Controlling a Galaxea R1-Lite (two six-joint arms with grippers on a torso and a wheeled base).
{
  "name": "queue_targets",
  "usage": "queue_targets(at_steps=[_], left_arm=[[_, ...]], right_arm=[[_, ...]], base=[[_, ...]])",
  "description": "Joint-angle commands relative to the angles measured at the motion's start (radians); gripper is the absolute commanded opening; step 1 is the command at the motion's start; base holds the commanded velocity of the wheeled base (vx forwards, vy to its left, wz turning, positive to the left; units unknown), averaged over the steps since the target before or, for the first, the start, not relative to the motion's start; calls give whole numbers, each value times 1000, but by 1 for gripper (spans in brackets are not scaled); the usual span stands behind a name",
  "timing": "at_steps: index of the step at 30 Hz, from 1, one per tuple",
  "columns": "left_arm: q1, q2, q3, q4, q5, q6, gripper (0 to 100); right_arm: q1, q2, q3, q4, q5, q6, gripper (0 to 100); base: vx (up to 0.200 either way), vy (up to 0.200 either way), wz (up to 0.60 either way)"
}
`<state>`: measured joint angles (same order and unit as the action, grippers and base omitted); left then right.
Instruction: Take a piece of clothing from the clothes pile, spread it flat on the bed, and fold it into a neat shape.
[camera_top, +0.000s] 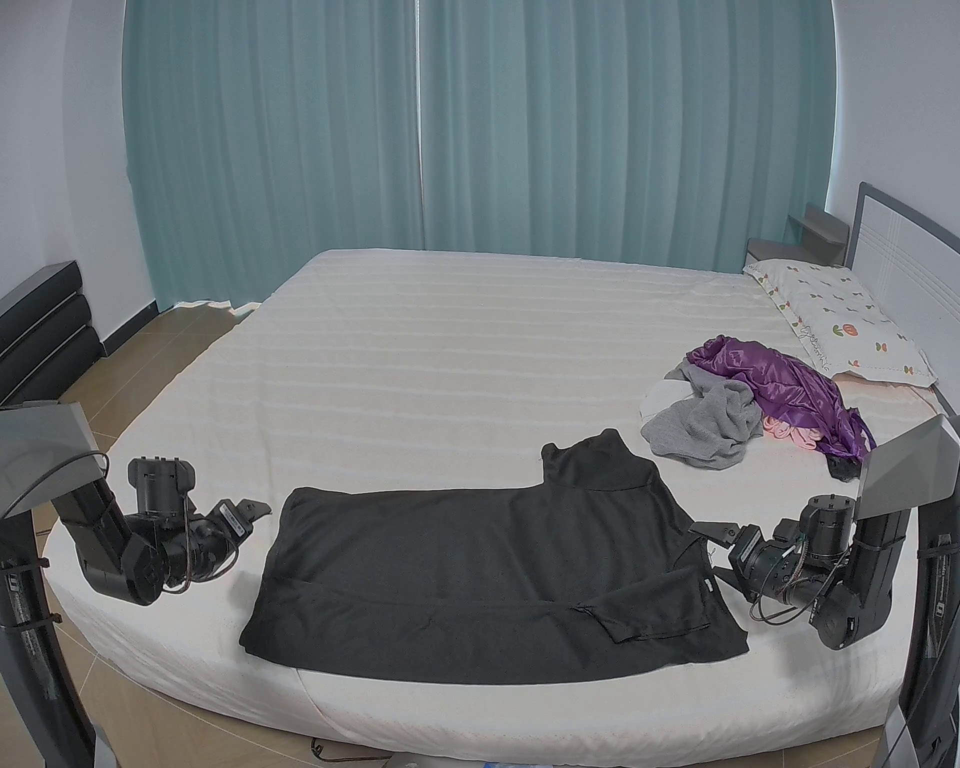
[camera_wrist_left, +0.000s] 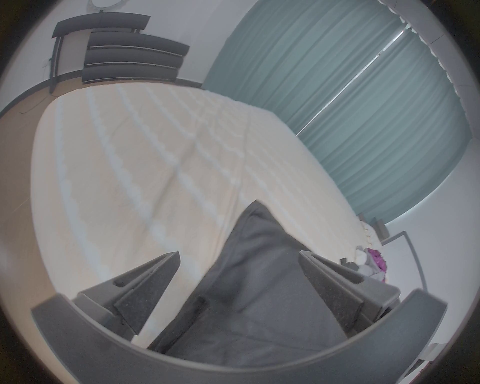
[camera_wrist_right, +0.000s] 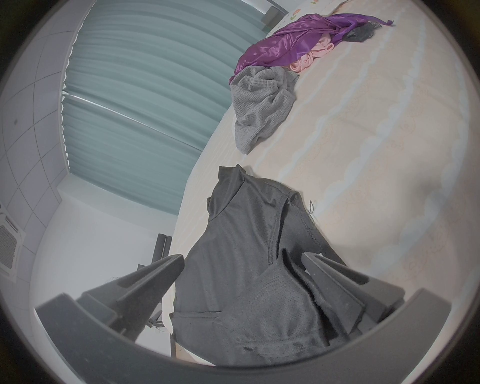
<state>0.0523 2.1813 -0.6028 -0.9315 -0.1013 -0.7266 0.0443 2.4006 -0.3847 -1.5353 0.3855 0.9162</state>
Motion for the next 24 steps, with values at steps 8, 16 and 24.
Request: queue_targets(at_steps=[8,16,24], left_arm=[[15,215,-419,115,-132,21,100],[-8,339,-687,257,-166,33,100],[-17,402,-720,272,-202,153,100]], right_arm=[[14,-3,9,-3,-1,13,100],[16,-1,9,-3,-2,10,100],[17,3,10,-3,-4,9,100]], base=[[0,0,0],[0,0,0],[0,0,0]])
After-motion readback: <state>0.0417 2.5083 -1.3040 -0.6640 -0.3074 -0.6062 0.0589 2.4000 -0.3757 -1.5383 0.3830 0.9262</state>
